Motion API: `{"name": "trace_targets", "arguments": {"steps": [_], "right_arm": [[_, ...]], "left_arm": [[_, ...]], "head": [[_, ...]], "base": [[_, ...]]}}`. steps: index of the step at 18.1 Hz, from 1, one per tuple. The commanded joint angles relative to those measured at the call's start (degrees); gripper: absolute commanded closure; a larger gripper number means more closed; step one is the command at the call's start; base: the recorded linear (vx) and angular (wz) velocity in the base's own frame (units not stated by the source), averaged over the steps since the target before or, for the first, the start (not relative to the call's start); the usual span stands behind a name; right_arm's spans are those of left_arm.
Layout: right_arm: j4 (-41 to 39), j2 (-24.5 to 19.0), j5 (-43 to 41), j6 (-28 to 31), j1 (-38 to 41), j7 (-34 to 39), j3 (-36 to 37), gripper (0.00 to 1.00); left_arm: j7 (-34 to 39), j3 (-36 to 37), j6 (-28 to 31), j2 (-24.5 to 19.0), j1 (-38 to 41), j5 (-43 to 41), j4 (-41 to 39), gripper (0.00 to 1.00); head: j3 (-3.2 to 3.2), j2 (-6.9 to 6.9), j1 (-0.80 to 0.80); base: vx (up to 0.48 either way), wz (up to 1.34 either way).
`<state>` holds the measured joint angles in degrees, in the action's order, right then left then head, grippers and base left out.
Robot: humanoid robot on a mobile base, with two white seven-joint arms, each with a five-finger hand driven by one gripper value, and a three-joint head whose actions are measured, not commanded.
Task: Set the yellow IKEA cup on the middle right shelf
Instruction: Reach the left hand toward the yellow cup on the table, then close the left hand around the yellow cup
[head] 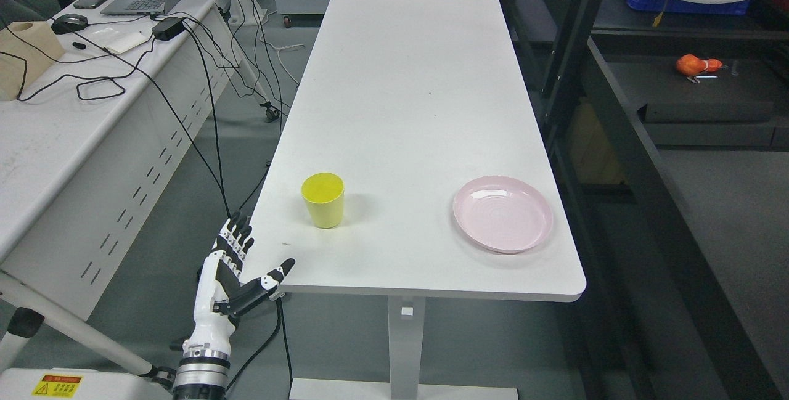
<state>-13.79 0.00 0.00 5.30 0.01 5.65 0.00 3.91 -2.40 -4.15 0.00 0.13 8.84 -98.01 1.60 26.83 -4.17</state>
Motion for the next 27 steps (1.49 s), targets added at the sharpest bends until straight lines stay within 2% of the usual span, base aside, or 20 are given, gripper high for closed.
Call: {"name": "trace_targets", "arguments": {"steps": [1, 11, 27], "right_arm": [[-0.01, 1.00, -1.41, -0.03, 0.61, -12.33, -0.97, 0.01], [-0.01, 1.00, -1.41, -0.03, 0.61, -12.33, -0.97, 0.01], [-0.01, 1.00, -1.41, -0.03, 0.61, -12.33, -0.97, 0.01]], "left_arm": [[0.04, 3.98, 0.81, -1.00, -0.31, -0.05, 0.53, 0.01], [0.04, 1.61, 2.13, -1.00, -0.48, -0.05, 1.77, 0.01], [0.04, 4.77, 2.92, -1.00, -3.29, -0.05, 2.64, 0.01]], "head": [[0.00, 0.00, 0.00], [0.00, 0.00, 0.00], [0.00, 0.00, 0.00]], "base": [[0.096, -0.01], [0.118, 0.00], [0.066, 0.00]]}}
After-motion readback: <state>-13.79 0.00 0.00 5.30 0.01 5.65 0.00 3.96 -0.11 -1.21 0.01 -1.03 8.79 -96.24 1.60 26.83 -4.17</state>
